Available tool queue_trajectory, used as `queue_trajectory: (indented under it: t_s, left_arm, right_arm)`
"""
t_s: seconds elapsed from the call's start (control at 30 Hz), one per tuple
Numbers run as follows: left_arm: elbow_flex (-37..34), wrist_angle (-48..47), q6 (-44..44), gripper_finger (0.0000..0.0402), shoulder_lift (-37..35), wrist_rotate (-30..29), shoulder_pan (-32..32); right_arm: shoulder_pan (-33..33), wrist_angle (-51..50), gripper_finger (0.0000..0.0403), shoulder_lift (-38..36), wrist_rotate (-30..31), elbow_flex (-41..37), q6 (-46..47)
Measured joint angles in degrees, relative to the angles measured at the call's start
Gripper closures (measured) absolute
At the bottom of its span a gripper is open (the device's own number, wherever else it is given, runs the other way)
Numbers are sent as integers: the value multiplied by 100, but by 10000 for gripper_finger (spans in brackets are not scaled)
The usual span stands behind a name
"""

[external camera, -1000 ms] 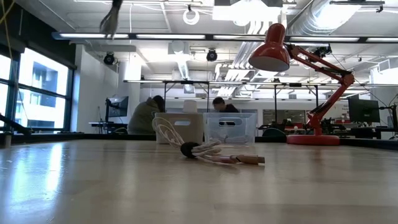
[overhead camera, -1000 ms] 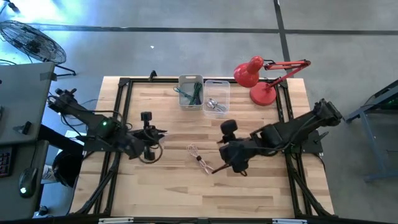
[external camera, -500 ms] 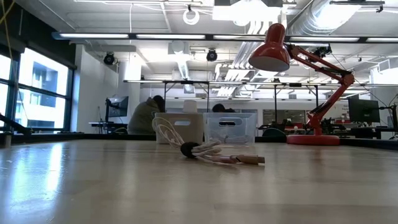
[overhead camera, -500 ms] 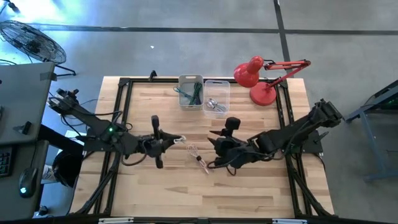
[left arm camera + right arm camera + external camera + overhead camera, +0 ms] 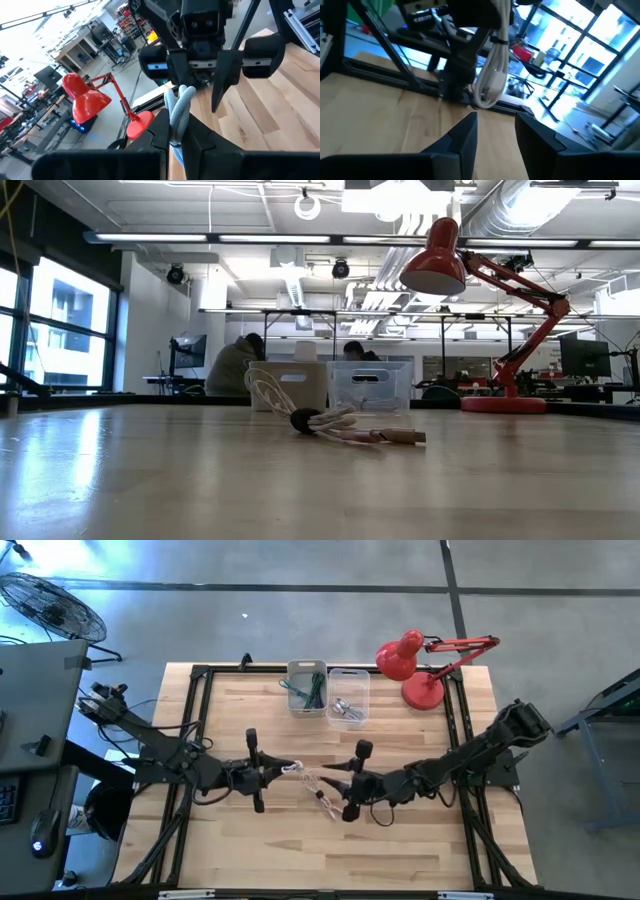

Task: Pick & Place USB Port
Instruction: Put the white charger cable into the transparent bin

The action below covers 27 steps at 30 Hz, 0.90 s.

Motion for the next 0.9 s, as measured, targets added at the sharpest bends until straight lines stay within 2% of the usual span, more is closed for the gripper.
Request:
queue_trajectory:
  t_s: [0.4, 0.6, 0.7, 0.9]
  left_arm:
    - [-2, 17, 0, 386, 37, 41, 0]
    - [-2, 23, 22, 386, 37, 39, 0]
    - [-2, -3, 22, 386, 37, 43, 0]
    - [-2, -103, 22, 386, 37, 61, 0]
  right_arm:
    - [-68, 572, 279, 184, -763, -83, -108]
    - [-30, 612, 279, 766, -626, 267, -556]
    - [62, 490, 279, 1008, -307, 605, -856]
    - [307, -18, 279, 1367, 1045, 1270, -1311]
